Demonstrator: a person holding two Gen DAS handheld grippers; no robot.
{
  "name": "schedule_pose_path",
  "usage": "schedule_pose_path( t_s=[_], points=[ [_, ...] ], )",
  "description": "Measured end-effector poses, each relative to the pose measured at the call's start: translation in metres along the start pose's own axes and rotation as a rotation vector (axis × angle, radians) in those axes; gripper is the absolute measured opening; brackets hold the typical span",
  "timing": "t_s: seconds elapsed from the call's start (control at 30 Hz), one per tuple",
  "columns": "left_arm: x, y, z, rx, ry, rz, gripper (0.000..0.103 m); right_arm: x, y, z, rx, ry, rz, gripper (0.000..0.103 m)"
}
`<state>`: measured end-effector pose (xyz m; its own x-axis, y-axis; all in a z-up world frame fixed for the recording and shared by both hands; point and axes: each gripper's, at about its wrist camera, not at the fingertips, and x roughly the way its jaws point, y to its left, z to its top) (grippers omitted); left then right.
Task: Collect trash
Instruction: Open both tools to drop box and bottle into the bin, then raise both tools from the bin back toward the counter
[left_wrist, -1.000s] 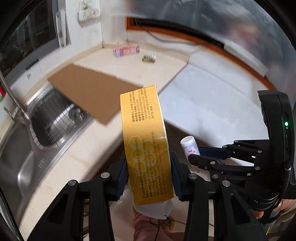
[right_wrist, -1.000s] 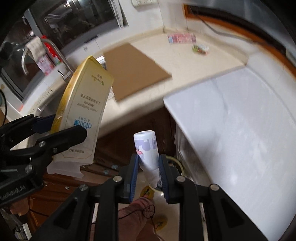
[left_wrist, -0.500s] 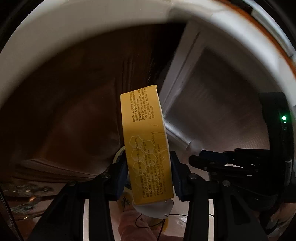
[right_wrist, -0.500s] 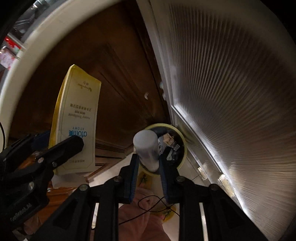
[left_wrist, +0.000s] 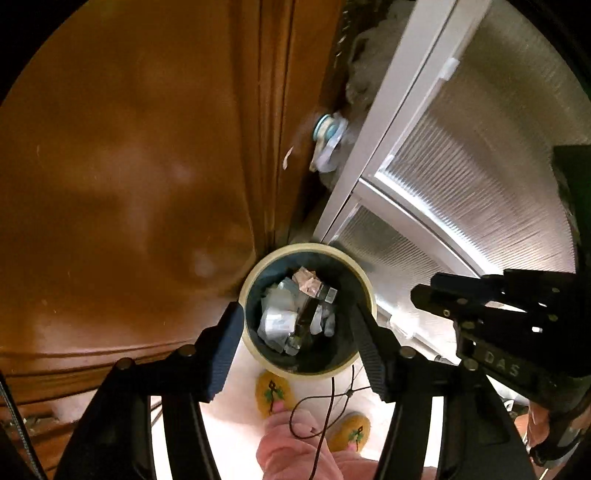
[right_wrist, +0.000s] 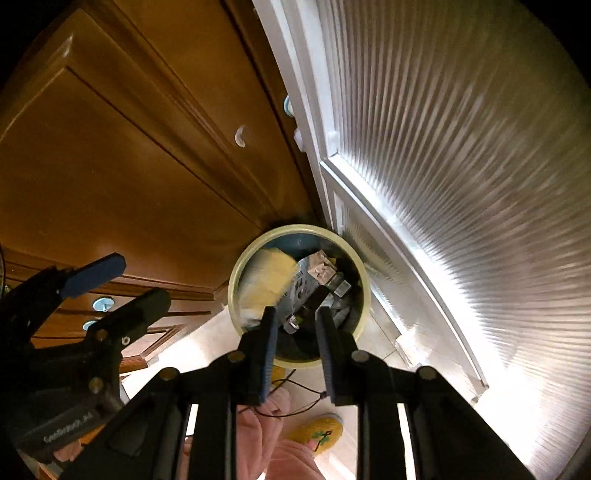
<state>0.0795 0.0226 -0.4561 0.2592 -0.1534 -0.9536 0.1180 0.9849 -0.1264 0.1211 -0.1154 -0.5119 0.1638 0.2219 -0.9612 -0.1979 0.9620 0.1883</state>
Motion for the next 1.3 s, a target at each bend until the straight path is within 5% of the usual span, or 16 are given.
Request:
schedule_pose_path(
  t_s=[0.37,0.93,1.3],
  points=[
    [-0.057,-0.014,0.001,0.017,-0.006,0.020,0.060,-0.054,0.012,-0.005,0.010,-0.024,0.023,0.022],
    [-0.237,-0.038,0.032,-0.089,-0.170,0.096,0.064,-0.228,0.023,-0.010,-0.031,-0.183,0.057,0.025],
    [-0.327,-0.056,0.036,-0.087,-0.240,0.147,0.065,-0.354,0.032,-0.016,-0.067,-0.363,0.117,0.025]
  ],
)
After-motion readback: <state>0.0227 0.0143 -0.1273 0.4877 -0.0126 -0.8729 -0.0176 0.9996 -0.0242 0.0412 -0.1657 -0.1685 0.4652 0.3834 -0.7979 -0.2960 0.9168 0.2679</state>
